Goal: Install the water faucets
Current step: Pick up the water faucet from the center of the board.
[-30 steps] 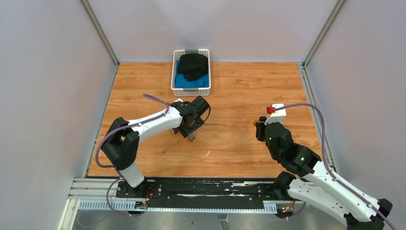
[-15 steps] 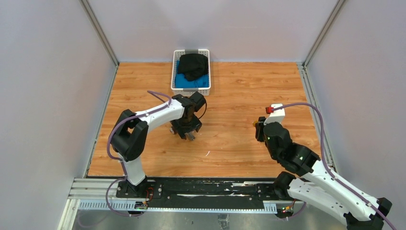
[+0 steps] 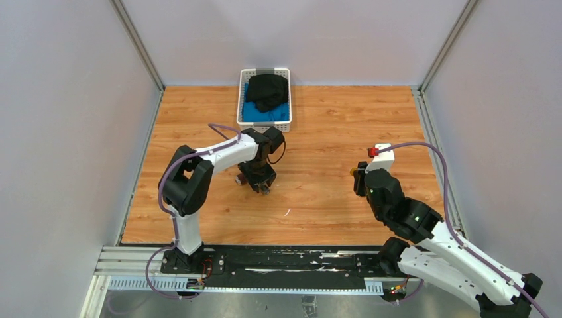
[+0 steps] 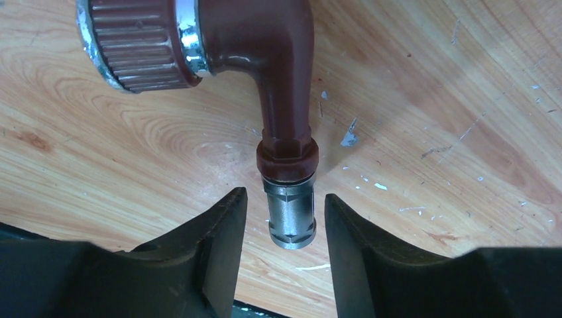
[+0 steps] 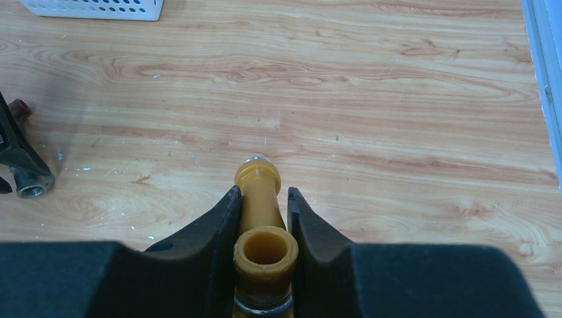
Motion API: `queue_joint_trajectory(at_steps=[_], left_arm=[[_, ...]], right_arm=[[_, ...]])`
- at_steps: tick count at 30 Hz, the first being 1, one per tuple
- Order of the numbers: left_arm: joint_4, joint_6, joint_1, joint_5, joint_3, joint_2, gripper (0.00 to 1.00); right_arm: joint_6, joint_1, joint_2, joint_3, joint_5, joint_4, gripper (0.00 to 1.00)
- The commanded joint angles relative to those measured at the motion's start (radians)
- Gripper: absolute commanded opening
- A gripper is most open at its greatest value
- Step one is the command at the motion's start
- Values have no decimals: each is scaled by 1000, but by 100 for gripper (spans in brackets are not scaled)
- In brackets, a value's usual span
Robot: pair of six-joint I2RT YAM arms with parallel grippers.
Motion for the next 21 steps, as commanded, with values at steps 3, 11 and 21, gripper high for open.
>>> queue_joint_trajectory(at_steps=[3,11,21], left_arm=[[-20,40,25,22,23,24,49],[15,58,32,56,20,63,43],[33,72,36,81,13,76,27]], right_arm=[[17,-13,-3,-13,-4,-6,0],[22,-13,8,-6,-4,-6,0],[22,-13,20,-5,6,-9,0]])
